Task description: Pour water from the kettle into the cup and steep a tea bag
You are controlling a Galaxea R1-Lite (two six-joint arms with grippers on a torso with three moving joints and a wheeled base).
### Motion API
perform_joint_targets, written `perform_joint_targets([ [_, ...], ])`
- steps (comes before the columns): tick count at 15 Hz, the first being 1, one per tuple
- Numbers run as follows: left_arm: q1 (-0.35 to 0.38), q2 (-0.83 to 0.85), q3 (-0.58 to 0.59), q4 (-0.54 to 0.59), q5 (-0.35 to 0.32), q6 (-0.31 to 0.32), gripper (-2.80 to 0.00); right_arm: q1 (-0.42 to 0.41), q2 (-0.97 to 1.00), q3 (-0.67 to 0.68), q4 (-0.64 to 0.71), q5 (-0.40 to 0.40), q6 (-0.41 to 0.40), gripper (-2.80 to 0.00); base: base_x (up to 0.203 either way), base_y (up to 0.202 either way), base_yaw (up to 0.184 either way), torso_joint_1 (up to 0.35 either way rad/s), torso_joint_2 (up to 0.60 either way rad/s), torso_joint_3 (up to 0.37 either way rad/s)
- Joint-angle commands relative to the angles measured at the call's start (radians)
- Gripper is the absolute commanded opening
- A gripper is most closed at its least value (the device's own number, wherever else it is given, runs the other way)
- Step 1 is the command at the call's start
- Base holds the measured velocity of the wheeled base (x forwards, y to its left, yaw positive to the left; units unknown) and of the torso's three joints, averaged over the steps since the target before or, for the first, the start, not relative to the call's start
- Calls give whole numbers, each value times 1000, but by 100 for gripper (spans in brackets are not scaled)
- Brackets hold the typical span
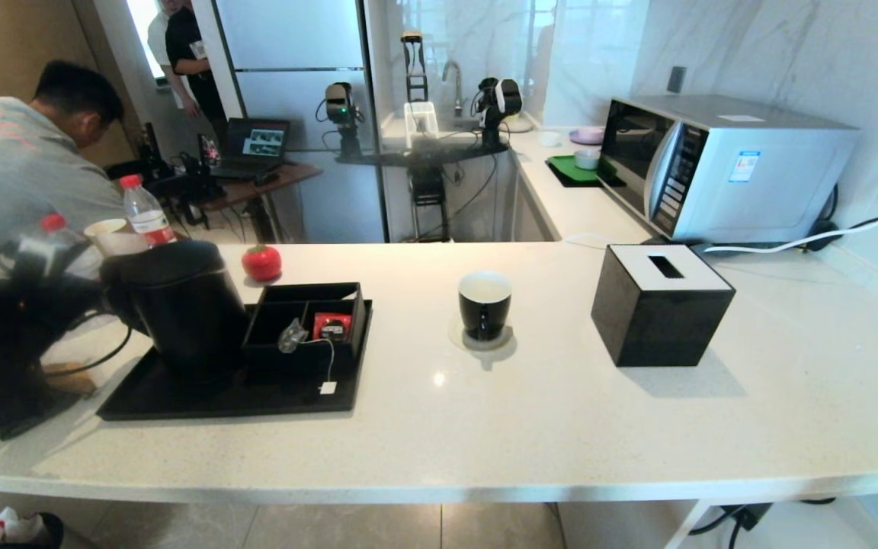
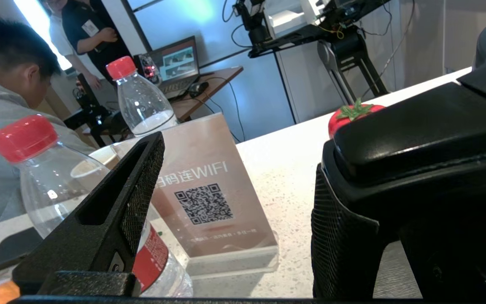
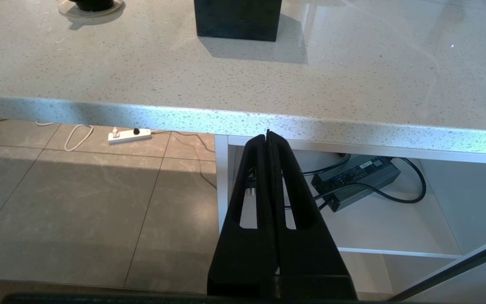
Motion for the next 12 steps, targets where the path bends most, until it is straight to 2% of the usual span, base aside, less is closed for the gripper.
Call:
perform_joint_targets([
  [1,-1,2,3,-9,-5,2,0,0,1,0,1,1,-1,-280,0,0,0,0,0,0],
  [12,-2,1,3,-10,-5,0,0,0,1,0,1,1,-1,-280,0,0,0,0,0,0],
])
